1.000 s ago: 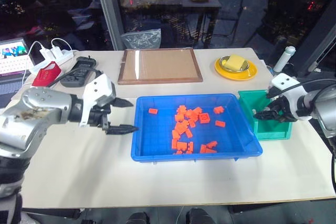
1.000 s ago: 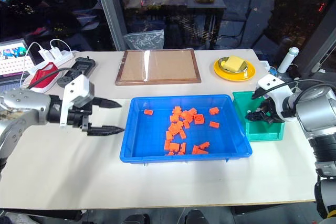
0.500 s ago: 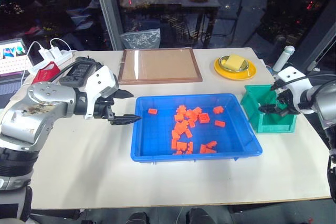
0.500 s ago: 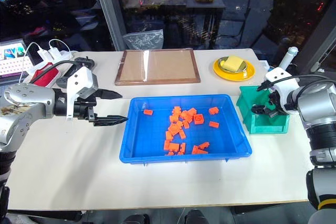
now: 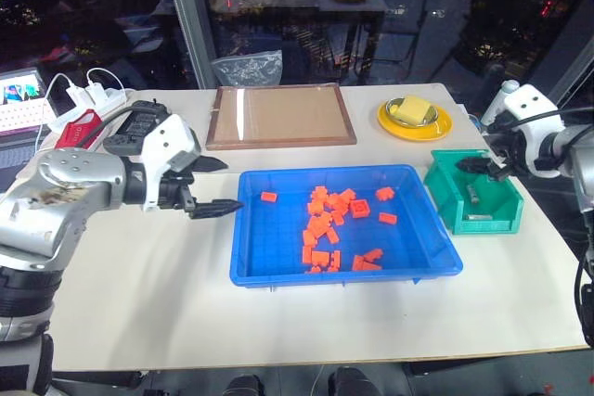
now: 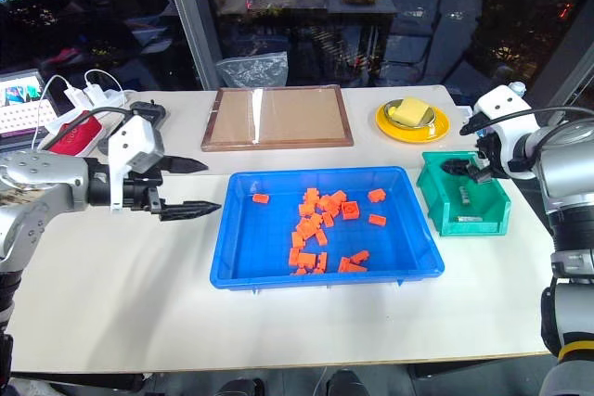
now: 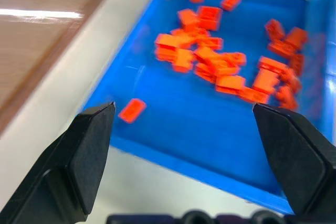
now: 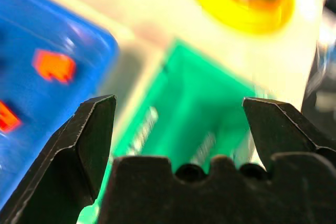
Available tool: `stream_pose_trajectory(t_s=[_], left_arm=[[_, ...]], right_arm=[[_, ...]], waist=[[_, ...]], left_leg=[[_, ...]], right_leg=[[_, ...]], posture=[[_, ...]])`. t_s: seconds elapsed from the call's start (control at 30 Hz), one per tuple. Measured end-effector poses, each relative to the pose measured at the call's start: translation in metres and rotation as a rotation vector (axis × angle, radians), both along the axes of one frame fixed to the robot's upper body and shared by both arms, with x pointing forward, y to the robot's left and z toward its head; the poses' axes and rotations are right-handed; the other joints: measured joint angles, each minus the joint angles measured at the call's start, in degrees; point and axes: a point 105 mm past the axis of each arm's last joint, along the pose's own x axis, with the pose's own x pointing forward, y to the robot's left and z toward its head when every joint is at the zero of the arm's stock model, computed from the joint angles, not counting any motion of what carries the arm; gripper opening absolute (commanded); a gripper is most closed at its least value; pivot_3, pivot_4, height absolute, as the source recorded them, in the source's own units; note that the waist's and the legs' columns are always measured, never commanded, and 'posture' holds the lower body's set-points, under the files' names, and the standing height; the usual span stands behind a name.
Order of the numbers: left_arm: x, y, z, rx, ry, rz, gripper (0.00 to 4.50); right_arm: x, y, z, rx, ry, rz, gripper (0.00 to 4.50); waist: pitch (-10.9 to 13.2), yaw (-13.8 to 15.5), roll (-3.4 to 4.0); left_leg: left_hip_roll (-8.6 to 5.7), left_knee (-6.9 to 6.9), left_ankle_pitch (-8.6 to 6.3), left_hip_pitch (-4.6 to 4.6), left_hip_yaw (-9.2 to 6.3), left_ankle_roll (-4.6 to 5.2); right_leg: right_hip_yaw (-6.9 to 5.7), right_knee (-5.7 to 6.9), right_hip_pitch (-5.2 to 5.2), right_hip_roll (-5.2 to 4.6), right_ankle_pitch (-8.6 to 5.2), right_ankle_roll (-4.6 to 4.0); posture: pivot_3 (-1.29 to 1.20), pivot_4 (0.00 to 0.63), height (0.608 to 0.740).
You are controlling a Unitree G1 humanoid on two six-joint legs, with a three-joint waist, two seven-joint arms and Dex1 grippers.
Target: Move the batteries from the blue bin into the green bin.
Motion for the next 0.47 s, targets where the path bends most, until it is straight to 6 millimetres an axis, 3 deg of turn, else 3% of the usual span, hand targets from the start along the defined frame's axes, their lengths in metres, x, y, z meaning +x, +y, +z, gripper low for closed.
stream_pose_trajectory(t_s=[0.07,0.13,0.3,0.37,0.47], left_arm=[[0.007,0.013,0.000,-0.038,-0.053,0.085,4.50],[0.012,0.026,-0.004,-0.089,-0.071,0.160,4.50],[0.021,0.068,-0.021,-0.227,-0.097,0.380,4.50],[0.019,0.079,-0.030,-0.248,-0.090,0.434,4.50],[0.019,0.079,-0.040,-0.273,-0.066,0.454,4.50]], right_arm=[[-0.007,0.003,0.006,0.025,-0.067,0.060,4.45],[-0.019,0.006,-0.001,0.055,-0.077,0.146,4.45],[-0.053,0.023,-0.059,0.184,0.149,0.307,4.45],[-0.051,0.025,-0.061,0.220,0.138,0.301,4.45],[-0.035,0.026,-0.058,0.256,0.048,0.239,4.45]], waist=[[-0.01,0.17,0.01],[-0.01,0.45,0.00],[-0.03,0.92,0.01],[-0.03,0.74,0.02],[-0.03,0.74,0.00]], left_leg=[[0.00,0.01,-0.01,0.01,0.00,0.01],[0.00,-0.05,-0.02,0.01,-0.03,0.03],[-0.01,0.12,-0.05,0.03,0.01,0.09],[0.00,0.12,-0.05,0.11,0.05,0.09],[0.02,0.13,-0.04,0.21,0.04,0.06]], right_leg=[[-0.01,0.00,0.04,-0.01,0.01,-0.01],[-0.03,-0.03,0.06,-0.01,0.01,-0.02],[0.04,0.10,0.06,-0.04,0.03,-0.04],[0.07,0.14,0.06,-0.03,0.04,-0.07],[0.04,0.14,0.16,-0.01,0.05,-0.08]], posture=[[0.00,0.150,0.740],[0.00,0.150,0.740],[0.00,0.150,0.740],[0.00,0.150,0.740],[0.00,0.150,0.740]])
